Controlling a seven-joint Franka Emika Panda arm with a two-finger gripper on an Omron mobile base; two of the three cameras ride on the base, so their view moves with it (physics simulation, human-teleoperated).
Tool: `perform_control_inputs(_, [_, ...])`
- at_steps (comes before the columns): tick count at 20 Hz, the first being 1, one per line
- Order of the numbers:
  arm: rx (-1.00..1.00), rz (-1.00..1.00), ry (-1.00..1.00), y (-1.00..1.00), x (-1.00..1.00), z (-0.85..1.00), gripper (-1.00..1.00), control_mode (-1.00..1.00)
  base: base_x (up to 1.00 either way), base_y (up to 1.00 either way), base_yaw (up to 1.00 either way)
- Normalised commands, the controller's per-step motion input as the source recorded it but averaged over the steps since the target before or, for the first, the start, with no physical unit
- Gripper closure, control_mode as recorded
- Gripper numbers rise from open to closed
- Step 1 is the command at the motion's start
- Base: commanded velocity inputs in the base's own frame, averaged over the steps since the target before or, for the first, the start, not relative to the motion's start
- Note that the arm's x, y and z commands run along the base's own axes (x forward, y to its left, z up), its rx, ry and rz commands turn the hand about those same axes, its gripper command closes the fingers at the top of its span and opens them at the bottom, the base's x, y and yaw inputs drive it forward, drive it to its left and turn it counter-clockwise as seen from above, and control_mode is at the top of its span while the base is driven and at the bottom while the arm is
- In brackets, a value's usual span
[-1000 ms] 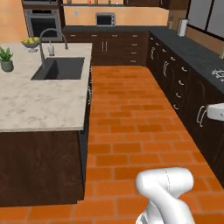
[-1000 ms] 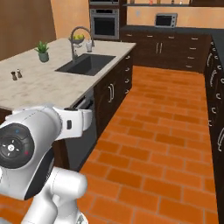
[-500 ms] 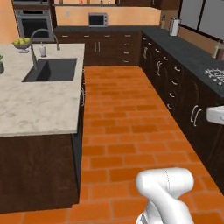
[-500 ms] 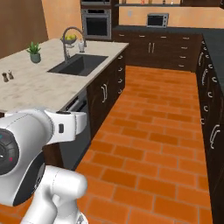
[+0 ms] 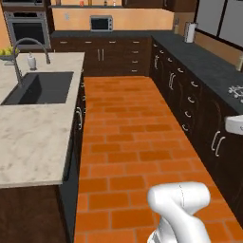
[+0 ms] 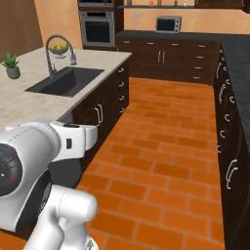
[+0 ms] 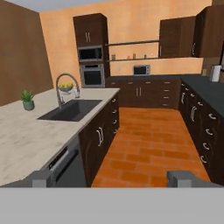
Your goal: Gather all objects into one cabinet and sort the glasses and bowls to opposite sides.
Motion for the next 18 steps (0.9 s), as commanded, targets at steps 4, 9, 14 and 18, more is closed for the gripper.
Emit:
perform_control_inputs(4, [0.00,0.00,0.00,0.00,0.00,0.00,-1.00,1.00,1.00,-0.49,0.00])
perform_control_inputs(9, [0.00,0.00,0.00,0.00,0.00,0.00,-1.00,1.00,1.00,-0.44,0.00])
perform_control_inputs(14, [0.00,0.00,0.00,0.00,0.00,0.00,-1.00,1.00,1.00,-0.31,0.00])
perform_control_inputs(18, [0.00,0.00,0.00,0.00,0.00,0.00,-1.00,1.00,1.00,-0.27,0.00])
